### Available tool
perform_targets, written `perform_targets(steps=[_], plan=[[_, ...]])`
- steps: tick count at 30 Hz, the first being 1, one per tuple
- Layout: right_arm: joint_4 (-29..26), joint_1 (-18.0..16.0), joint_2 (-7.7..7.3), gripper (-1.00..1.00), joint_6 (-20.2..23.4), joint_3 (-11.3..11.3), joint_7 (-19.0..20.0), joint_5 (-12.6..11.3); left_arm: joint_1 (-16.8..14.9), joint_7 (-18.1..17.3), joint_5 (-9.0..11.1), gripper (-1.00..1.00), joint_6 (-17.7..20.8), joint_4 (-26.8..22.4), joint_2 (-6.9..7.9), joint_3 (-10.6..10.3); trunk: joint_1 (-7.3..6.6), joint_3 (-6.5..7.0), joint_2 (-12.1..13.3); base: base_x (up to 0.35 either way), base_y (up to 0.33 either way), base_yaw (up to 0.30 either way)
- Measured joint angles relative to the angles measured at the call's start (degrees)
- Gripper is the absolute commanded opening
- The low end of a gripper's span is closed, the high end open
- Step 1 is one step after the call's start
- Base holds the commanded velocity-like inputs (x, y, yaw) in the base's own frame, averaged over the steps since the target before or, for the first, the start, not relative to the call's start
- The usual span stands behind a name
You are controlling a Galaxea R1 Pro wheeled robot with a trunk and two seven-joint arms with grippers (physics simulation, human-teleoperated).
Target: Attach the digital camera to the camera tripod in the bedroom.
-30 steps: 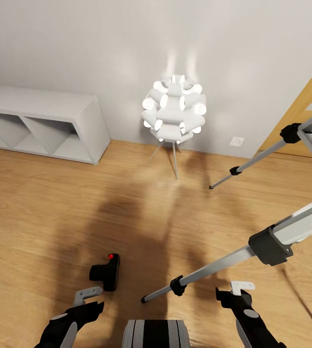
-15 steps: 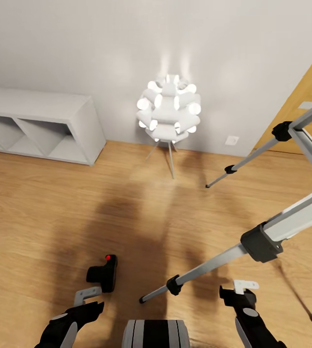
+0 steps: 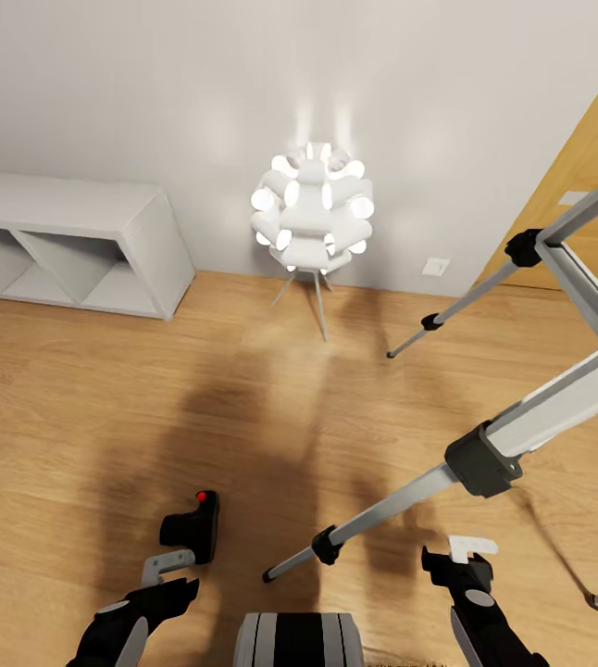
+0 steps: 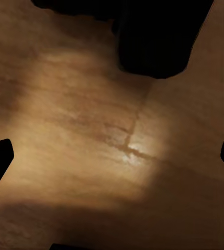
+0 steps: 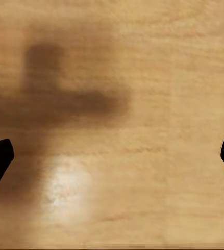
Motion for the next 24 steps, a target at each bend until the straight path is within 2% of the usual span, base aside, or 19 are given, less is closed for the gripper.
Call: perform_targets(steps=[8,24], plan=[[0.02,-0.01,-0.1,1.0,0.0,-0.05,0.22,-0.05,0.01,0.01,0.0,1.0,-0.06,0.04,-0.02,0.05,0.0,0.0,0.0,0.0,0.0,-0.158],[0.02,-0.01,-0.22,1.0,-0.1,-0.22,0.08,-0.08,0.01,0.09,0.0,1.0,-0.58,0.67,-0.11,0.14,0.0,0.0,0.0,0.0,0.0,-0.013]])
